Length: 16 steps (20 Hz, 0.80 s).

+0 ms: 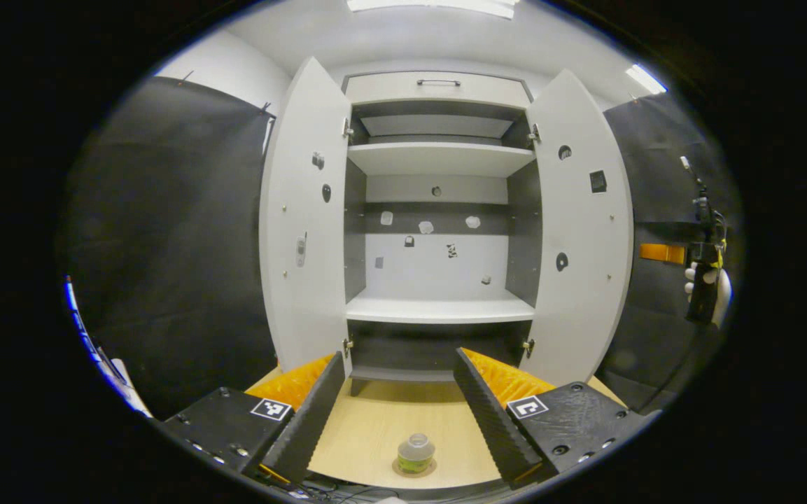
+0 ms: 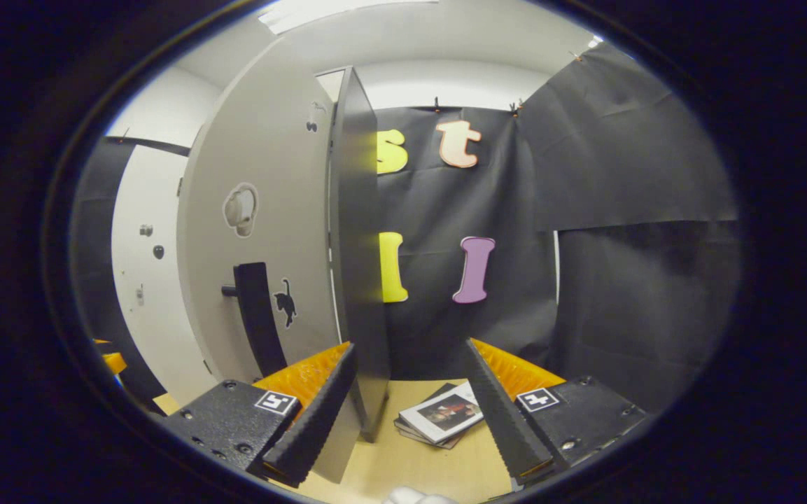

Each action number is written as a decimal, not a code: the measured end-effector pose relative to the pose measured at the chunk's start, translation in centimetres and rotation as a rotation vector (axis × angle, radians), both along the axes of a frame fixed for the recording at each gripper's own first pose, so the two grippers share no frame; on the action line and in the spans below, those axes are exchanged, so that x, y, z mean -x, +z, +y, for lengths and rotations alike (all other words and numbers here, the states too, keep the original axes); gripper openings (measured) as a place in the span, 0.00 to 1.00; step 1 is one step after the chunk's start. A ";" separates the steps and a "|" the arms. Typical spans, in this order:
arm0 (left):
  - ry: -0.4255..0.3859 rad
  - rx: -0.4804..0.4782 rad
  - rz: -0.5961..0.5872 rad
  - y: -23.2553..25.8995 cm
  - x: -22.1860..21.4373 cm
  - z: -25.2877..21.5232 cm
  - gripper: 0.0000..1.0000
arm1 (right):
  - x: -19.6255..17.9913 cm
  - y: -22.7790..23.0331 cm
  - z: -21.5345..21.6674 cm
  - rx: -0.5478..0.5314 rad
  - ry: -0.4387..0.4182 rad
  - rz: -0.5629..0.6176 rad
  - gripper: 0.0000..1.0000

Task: Grasp the bottle in the cabinet with the left hand and place it on the coaster, then close the right door with the right hand and the left door with the left hand.

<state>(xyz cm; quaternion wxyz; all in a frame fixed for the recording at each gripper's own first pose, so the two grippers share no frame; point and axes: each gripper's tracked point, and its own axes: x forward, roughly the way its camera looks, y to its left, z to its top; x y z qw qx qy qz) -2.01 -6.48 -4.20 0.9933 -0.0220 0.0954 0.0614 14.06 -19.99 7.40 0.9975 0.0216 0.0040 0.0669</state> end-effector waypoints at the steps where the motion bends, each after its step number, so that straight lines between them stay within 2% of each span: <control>1: 0.023 -0.007 0.000 0.2 0.3 0.0 1.00 | -0.7 0.2 0.5 -0.001 0.032 0.001 0.99; 2: 0.042 -0.012 0.003 0.2 0.7 -0.2 0.96 | -1.2 0.5 1.1 -0.002 0.058 0.003 0.99; 4: 0.071 -0.022 0.012 0.2 1.4 -0.2 0.96 | -1.7 1.1 2.2 -0.008 0.108 -0.002 1.00; 6: 0.085 -0.024 0.023 -0.1 1.8 -0.2 0.96 | -1.9 1.1 3.4 0.000 0.151 -0.004 0.96; 7: 0.081 -0.021 0.024 -0.1 1.8 -0.2 0.96 | -1.7 0.9 4.2 0.006 0.174 -0.003 0.99; 9: 0.059 -0.020 0.011 0.1 1.7 -0.4 1.00 | -1.6 1.0 4.2 0.025 0.152 -0.018 0.98; 12: 0.030 -0.032 0.005 -0.1 1.3 0.4 1.00 | -1.4 1.1 4.5 0.043 0.111 -0.019 0.94; 15: -0.021 -0.035 0.006 -0.3 0.3 1.6 0.99 | -0.9 1.1 6.3 0.057 0.075 -0.013 0.97; 16: -0.036 -0.034 0.006 -0.3 0.0 2.2 0.99 | -0.8 1.0 7.0 0.056 0.063 -0.009 0.94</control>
